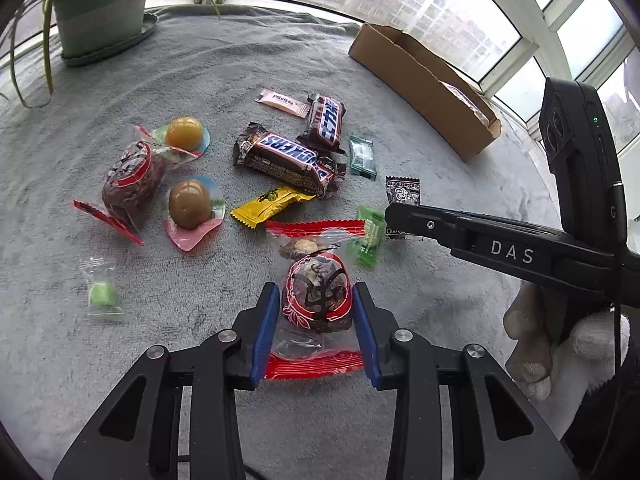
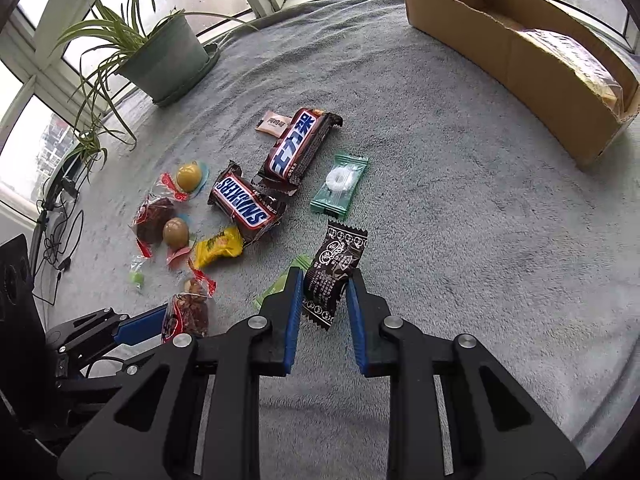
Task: Organize snacks
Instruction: 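Carry both snacks into the box and open both tools to drop them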
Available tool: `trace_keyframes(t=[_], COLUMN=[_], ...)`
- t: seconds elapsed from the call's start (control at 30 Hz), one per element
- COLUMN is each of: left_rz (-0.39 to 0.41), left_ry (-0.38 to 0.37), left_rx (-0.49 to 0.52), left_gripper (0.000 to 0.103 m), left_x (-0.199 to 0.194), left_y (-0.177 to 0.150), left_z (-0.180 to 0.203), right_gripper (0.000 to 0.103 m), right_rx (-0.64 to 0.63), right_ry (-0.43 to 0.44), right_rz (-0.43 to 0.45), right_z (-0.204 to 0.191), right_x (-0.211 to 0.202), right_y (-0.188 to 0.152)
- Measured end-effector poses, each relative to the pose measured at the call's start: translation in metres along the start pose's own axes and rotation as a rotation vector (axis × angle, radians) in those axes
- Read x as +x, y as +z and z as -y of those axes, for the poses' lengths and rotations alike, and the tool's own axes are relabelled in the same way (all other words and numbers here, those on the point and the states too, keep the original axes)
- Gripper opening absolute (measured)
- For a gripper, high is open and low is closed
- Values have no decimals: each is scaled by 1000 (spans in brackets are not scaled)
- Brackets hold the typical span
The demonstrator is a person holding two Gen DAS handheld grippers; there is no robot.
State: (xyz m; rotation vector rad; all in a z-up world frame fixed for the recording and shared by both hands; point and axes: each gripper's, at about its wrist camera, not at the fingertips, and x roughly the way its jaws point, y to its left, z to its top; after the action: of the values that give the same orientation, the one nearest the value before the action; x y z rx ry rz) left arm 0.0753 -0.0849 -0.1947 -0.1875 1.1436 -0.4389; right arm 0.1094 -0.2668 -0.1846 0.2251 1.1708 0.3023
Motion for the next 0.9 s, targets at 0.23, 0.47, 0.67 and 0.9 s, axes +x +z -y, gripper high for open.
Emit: trace_keyframes(t=[0.23,0.47,0.67,0.9], left_rz=[29,42,74,103], left_ry=[-30,-45,-39,-42], left_rx=[16,49,92,145], left_gripper=[35,35,35,35], left_x=[-13,-13,-15,-8], left_y=[11,36,69,109], left_z=[10,20,33,49], right_gripper=[23,23,23,23], right_rx=[16,20,23,22], right_ry=[17,5,-26,-74], right_rz=[63,160,209,246], right_z=[12,28,46,64], right_x=[-29,-64,-78,-89], right_y=[13,43,69,93])
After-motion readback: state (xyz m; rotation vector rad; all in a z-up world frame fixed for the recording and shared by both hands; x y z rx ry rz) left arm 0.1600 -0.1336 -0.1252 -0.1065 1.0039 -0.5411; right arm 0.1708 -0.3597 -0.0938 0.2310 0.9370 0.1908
